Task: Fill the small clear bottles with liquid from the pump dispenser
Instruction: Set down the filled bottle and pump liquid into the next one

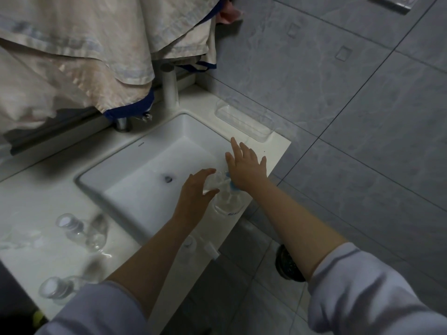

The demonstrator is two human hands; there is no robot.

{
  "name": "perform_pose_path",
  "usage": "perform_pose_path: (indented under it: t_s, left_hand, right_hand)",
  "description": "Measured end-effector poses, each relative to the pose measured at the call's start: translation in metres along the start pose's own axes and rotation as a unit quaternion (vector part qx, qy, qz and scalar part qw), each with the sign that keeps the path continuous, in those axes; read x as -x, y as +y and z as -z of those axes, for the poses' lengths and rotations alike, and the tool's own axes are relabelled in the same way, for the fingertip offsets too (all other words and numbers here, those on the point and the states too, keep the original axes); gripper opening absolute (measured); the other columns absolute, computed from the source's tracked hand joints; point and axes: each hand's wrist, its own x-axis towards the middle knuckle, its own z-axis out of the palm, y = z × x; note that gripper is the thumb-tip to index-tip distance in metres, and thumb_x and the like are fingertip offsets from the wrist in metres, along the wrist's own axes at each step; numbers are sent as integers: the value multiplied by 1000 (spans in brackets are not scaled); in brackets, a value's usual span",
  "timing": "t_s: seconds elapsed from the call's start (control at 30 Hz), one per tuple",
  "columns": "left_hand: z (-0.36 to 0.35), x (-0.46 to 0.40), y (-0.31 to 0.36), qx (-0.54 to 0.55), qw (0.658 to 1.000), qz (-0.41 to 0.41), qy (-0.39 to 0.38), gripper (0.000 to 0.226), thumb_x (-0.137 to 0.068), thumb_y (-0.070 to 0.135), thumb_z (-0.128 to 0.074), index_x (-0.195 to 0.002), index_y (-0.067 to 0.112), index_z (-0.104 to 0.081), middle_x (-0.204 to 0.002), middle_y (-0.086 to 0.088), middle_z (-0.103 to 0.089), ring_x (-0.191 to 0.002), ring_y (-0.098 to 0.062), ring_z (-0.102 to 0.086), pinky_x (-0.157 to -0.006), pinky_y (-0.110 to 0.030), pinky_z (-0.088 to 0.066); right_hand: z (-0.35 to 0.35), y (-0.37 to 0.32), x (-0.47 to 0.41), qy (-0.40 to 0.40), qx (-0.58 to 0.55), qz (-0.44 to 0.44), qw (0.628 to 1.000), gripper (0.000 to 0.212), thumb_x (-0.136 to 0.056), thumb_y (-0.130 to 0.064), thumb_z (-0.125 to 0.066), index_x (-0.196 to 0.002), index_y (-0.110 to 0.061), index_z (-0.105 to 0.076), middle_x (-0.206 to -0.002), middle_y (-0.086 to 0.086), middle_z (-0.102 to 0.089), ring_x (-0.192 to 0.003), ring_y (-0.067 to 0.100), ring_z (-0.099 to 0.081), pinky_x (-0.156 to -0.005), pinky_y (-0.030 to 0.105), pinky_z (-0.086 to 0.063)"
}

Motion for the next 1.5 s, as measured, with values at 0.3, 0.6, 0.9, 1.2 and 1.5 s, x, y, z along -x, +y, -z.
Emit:
perform_pose_path:
  t_s: [0.3, 0.6, 0.9, 1.2, 1.5]
  left_hand:
    - [-1, -2, -5, -5, 999, -13, 46, 48, -83, 26, -61, -120, -3, -55, -118, -17, -62, -107, -28, -61, -99, -32, -46]
    - [-7, -3, -8, -30, 994, -50, 95, 43, -80, 17, -70, -117, -1, -58, -113, -16, -66, -101, -28, -64, -94, -40, -51]
    - [-5, -3, -8, -35, 993, -59, 92, 45, -78, 16, -72, -117, -2, -58, -112, -16, -66, -101, -27, -65, -93, -40, -51]
    - [-3, -4, -6, -29, 998, -36, 54, 48, -83, 24, -64, -123, -1, -54, -121, -16, -62, -110, -26, -60, -101, -34, -44]
    - [-5, -4, -13, -46, 997, -41, 52, 48, -83, 21, -66, -124, 0, -54, -121, -15, -62, -109, -26, -61, -101, -38, -45]
  right_hand:
    - [10, 0, -1, 10, -6, 16, 1000, 59, -99, -52, -10, -150, -32, 11, -160, 0, -2, -146, 27, -8, -113, 57, 0]
    - [6, 0, 3, -7, 0, 6, 1000, 58, -99, -52, -10, -150, -33, 11, -160, -1, 0, -146, 26, -5, -114, 56, 2]
    - [4, -1, 1, 0, -14, -6, 1000, 56, -99, -53, -6, -149, -35, 10, -160, -1, -2, -147, 25, -5, -114, 55, 3]
    - [8, 1, -2, 20, -4, 14, 1000, 59, -97, -56, -6, -150, -34, 10, -160, 0, -4, -146, 27, -7, -113, 56, 2]
    - [3, 2, -1, -12, 10, 7, 1000, 60, -99, -52, -15, -150, -33, 13, -160, 0, 1, -146, 27, -5, -113, 57, 2]
